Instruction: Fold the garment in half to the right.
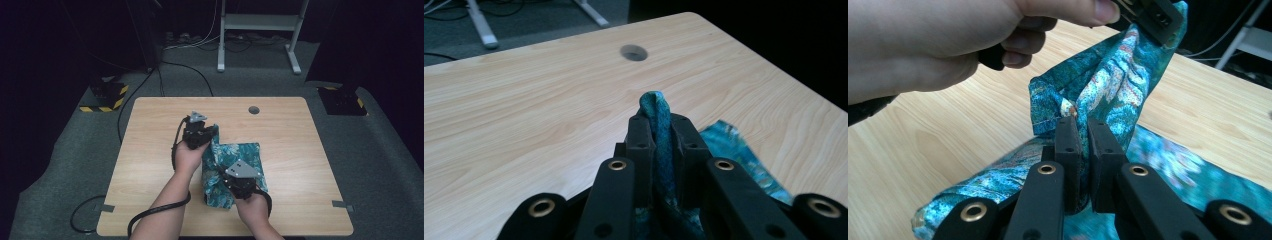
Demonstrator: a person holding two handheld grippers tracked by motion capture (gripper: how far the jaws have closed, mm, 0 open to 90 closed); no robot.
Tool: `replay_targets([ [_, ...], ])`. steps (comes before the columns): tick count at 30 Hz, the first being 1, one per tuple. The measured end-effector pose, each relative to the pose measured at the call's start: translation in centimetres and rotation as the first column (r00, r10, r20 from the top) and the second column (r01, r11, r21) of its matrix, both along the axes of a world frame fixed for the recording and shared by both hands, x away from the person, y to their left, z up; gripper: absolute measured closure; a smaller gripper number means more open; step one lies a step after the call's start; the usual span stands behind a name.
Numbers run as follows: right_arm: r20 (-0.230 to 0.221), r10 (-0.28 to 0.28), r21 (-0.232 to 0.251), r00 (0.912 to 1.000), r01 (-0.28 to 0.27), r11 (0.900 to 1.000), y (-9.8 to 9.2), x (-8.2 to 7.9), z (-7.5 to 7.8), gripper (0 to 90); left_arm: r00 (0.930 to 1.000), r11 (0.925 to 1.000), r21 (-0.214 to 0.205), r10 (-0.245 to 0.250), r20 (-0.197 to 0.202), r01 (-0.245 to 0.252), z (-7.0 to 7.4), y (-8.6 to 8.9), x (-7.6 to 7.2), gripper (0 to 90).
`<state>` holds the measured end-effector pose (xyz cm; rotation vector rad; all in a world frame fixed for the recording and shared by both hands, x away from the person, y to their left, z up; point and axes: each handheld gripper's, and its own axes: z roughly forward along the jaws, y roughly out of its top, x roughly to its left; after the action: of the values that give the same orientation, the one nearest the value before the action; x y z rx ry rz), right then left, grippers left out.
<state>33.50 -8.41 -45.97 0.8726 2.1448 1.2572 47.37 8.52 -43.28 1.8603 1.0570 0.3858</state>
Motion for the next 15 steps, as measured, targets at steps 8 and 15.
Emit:
replay_targets([
  [8, -0.019, -0.056, -0.004, 0.9983, 0.056, 0.9984, -3.0, 0.5, -0.6, 85.1, 0.9999, 1.0, 0.001, 0.001, -0.015, -0.001, -0.9, -3.0, 0.8, 80.7],
  [15, -0.015, -0.092, -0.03, 0.9956, 0.092, 0.9953, -4.2, 0.6, -1.5, 85.1, 0.9996, 0.9996, -0.001, 0.027, -0.009, -0.027, -2.1, -4.7, 0.8, 80.7],
])
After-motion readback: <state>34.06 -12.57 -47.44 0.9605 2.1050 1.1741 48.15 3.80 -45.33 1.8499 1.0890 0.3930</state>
